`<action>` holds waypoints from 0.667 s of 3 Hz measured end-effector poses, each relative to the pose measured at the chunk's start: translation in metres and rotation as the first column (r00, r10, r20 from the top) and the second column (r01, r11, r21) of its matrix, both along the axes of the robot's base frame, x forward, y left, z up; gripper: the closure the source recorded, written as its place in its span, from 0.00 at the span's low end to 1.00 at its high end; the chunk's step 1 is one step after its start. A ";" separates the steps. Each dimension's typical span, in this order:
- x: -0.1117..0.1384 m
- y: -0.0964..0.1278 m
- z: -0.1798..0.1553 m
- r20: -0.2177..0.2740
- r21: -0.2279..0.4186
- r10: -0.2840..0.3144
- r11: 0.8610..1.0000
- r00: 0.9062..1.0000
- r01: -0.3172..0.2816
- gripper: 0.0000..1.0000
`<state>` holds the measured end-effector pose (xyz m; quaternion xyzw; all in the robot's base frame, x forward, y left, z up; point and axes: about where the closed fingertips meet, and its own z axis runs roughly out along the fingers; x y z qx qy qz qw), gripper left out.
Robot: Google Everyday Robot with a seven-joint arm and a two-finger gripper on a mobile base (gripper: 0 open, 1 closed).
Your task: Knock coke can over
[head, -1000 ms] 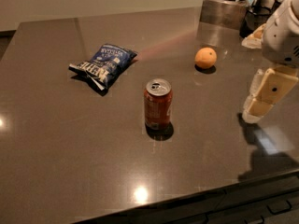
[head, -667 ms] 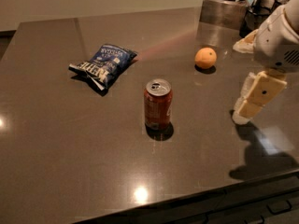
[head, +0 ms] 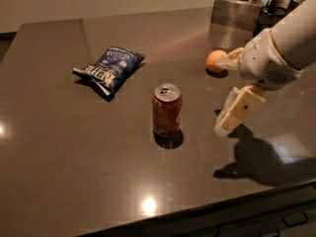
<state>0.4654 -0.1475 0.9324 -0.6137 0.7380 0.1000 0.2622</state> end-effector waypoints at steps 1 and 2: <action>0.010 0.030 -0.009 -0.005 0.093 0.064 0.994 0.998 -0.064 0.00; 0.017 0.059 -0.019 -0.011 0.172 0.123 0.978 0.992 -0.120 0.00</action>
Offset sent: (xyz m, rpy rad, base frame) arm 0.0258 0.0900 -0.0305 0.2746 0.0427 0.1885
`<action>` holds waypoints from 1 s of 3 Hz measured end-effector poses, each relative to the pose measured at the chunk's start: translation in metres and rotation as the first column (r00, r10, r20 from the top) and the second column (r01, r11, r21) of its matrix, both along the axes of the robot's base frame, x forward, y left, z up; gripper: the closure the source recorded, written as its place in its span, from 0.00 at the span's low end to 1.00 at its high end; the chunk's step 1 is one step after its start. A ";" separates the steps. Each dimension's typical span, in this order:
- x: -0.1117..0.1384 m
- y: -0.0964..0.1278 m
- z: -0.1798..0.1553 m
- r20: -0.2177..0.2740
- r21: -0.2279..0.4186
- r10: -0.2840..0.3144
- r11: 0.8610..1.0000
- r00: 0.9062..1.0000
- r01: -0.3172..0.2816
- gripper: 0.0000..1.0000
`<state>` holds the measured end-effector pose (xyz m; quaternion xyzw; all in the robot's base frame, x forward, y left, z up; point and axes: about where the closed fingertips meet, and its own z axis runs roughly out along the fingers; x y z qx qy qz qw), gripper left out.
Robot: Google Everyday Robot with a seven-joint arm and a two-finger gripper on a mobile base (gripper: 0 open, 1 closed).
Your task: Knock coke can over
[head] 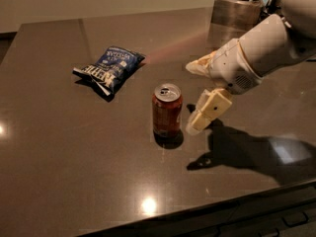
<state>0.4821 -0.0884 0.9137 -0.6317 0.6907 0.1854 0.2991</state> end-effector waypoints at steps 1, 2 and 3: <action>0.003 0.025 -0.003 -0.013 0.064 0.051 0.997 0.999 -0.050 0.00; 0.003 0.043 -0.005 -0.028 0.105 0.095 0.990 0.995 -0.091 0.00; 0.004 0.052 -0.005 -0.037 0.121 0.119 0.986 0.992 -0.114 0.15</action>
Offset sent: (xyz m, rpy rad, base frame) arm 0.0052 0.0606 -0.0078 0.1547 0.0580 0.1379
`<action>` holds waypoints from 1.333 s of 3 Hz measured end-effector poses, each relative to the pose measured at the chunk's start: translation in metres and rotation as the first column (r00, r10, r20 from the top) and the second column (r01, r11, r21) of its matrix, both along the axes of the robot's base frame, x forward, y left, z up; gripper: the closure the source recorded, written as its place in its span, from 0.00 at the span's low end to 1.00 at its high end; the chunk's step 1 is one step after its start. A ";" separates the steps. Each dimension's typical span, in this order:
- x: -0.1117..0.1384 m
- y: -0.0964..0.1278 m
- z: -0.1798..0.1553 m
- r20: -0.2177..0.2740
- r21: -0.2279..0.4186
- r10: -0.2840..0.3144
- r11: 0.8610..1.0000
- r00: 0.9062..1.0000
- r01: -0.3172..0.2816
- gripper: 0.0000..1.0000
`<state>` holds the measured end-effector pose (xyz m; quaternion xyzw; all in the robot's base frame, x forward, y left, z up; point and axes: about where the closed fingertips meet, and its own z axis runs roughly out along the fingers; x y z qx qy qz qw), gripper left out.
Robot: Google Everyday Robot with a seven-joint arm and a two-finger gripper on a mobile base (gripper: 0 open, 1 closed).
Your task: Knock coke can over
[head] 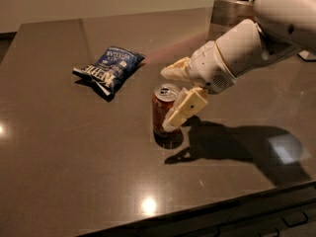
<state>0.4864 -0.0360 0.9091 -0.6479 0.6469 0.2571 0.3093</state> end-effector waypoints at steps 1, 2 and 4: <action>0.002 0.002 0.006 -0.009 0.005 0.006 1.000 1.000 -0.006 0.38; 0.002 0.001 0.017 -0.009 -0.004 -0.002 1.000 1.000 0.002 0.61; 0.020 -0.015 0.045 0.048 -0.227 -0.057 0.972 0.997 0.066 1.00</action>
Offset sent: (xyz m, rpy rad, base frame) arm 0.0035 -0.0050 0.0306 -0.0142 0.0142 -0.0215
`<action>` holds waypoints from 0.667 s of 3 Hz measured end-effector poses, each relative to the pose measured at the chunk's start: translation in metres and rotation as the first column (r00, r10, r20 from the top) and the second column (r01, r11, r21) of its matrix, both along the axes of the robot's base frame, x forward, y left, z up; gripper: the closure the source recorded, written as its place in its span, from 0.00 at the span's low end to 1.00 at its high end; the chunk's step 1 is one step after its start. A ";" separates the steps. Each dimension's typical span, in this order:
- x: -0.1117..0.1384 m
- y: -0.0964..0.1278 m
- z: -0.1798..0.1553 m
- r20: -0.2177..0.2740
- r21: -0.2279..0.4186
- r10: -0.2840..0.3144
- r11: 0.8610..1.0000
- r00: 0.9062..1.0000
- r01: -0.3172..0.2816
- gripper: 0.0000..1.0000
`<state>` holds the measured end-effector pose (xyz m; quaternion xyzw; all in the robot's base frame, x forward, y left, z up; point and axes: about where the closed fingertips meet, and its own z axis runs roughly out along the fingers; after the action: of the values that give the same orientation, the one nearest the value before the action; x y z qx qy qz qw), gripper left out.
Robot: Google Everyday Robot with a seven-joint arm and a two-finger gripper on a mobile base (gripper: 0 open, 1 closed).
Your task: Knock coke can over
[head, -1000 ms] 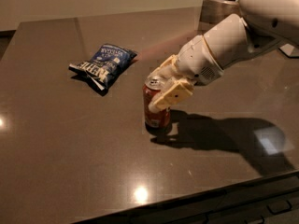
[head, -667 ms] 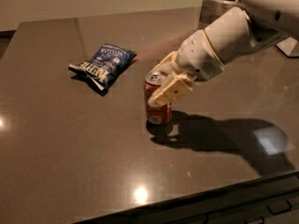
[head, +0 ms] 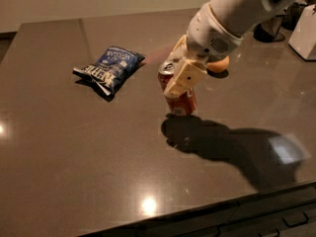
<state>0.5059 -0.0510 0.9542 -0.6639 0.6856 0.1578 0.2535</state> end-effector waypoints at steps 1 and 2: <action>0.016 -0.018 -0.011 -0.010 -0.201 -0.019 0.979 1.000 0.017 1.00; 0.028 -0.037 -0.025 -0.032 -0.356 -0.034 0.934 0.999 0.020 1.00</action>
Offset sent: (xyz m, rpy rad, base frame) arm 0.0376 -0.0651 -0.0356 -0.5626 0.0841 -0.0345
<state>0.5339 -0.0881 0.9296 -0.6862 0.7165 0.0403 0.1189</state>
